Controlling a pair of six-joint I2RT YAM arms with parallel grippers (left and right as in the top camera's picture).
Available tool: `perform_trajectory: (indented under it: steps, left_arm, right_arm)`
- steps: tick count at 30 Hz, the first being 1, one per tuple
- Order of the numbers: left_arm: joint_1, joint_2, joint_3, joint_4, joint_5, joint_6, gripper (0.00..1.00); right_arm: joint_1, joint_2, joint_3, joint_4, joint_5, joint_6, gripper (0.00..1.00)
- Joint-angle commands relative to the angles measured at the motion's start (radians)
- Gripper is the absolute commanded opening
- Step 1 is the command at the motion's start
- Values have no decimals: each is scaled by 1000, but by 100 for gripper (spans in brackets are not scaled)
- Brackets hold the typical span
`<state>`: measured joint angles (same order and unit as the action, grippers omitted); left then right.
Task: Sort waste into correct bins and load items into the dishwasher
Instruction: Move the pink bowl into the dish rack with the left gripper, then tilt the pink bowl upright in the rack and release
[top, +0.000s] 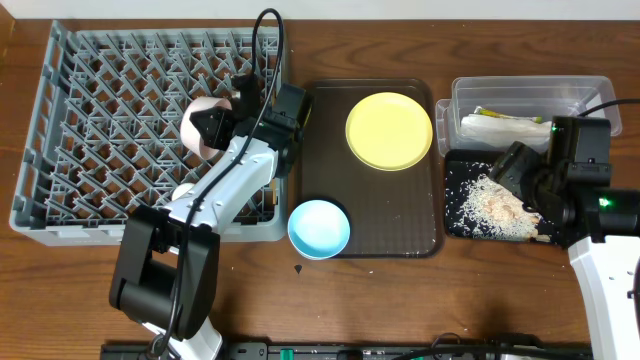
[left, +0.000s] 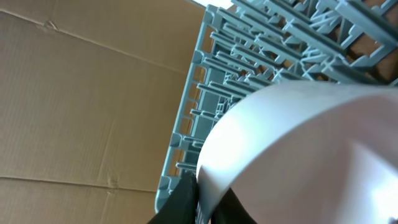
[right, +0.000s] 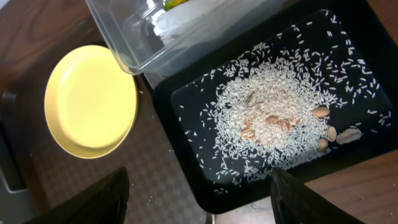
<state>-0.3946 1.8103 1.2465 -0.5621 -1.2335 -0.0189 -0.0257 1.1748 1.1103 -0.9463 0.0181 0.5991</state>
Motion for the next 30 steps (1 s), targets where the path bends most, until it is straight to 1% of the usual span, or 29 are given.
perform_trajectory:
  steps: [1,5,8,12,15,22,25,30]
  left_arm:
    - [5,13,16,-16,-64,-32,8]
    - [27,13,16,2,-87,-32,8]
    - [53,13,16,63,-79,-37,8]
    - [54,15,16,68,2,-34,8]
    - [54,16,16,81,18,-35,8]
    - [54,32,16,97,14,-33,9]
    - [63,40,16,97,-47,-34,8]
    - [93,42,16,97,-51,-34,8]
  right_arm:
    - [-1,-11,-3,-11,0,5,70]
    - [-1,-11,-3,-16,0,-13,70]
    - [-1,-11,-3,-15,-1,-13,70]
    - [-1,-11,-3,-14,0,-13,70]
    - [-1,-11,-3,-14,0,-13,71]
    - [-1,-11,-3,-13,0,-13,71]
    - [-1,-11,-3,-16,-1,-13,71]
    - [-1,-11,-3,-15,-1,-17,71]
